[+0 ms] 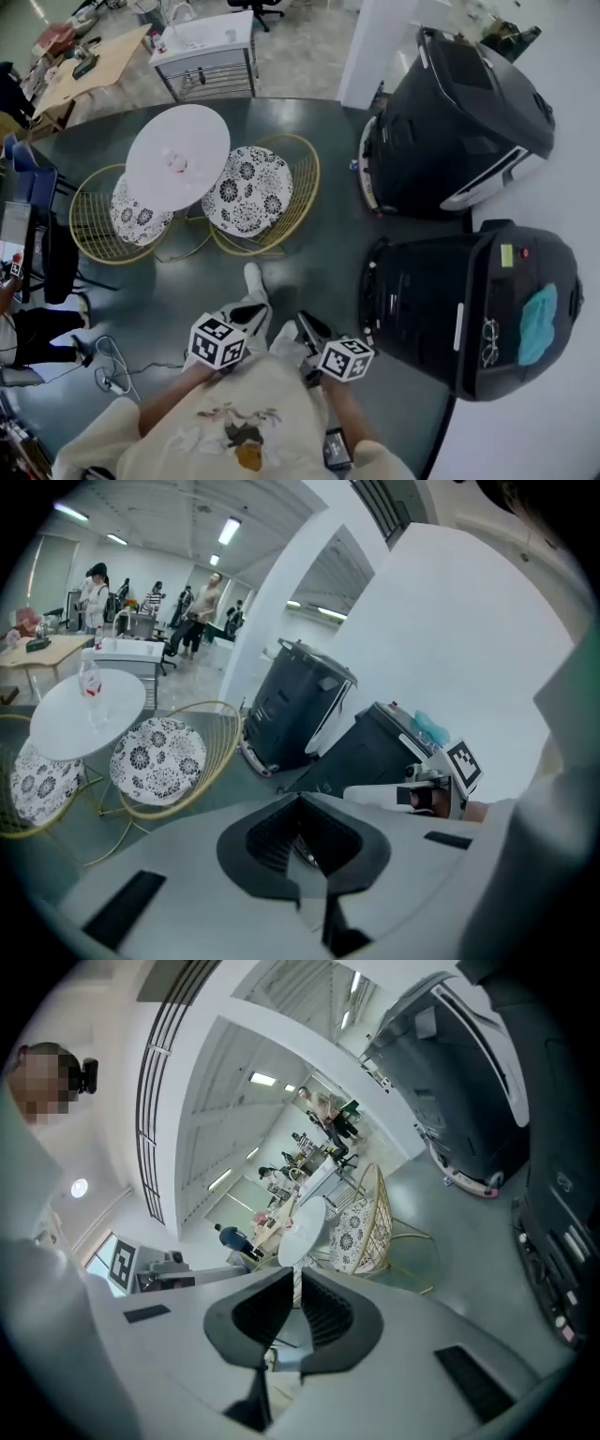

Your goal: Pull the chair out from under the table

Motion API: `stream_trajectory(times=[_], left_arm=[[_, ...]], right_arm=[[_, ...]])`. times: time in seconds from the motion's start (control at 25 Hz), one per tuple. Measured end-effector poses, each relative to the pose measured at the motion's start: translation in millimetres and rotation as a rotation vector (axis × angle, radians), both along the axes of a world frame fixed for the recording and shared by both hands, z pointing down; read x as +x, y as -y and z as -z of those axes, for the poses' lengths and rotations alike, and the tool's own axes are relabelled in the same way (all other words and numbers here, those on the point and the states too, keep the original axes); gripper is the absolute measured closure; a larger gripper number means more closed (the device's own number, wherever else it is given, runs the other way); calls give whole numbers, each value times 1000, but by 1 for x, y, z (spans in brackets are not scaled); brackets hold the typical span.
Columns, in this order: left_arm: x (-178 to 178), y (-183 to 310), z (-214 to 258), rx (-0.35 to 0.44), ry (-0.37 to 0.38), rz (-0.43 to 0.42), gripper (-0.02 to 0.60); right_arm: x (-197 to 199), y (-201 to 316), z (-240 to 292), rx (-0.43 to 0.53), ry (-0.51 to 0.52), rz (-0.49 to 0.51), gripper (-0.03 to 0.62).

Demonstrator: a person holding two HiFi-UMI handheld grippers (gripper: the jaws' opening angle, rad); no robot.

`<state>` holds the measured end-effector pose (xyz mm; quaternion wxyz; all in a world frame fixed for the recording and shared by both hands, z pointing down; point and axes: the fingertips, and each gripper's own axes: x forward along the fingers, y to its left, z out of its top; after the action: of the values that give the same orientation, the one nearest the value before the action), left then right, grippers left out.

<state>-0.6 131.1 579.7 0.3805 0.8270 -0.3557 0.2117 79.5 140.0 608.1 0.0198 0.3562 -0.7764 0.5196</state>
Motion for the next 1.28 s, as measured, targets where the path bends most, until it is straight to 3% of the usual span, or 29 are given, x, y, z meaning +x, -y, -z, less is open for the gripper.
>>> stream_trajectory(times=[0.16,0.4,0.6,0.72,1.0,1.16,1.28], left_arm=[[-15,72,20,60,-41,12,572],[-68,159,43,125,-95,56,572],[-109,197,26,126,-65,62,572],[-124,203,25,97,-65,91,572],[-148,208,16,83,-9,218,572],[-160,199,12,55,5,320,572],[-162,191,11,24,2,377,572]], right_arm=[[-19,59,19,48,-51,35,565],[-51,151,42,83,-85,54,565],[-62,212,20,19,-83,33,565],[-57,239,-4,-64,-125,48,565],[-32,296,-105,-180,-346,75,561],[-18,316,-163,-260,-447,86,476],[-17,323,-188,-324,-458,86,474]])
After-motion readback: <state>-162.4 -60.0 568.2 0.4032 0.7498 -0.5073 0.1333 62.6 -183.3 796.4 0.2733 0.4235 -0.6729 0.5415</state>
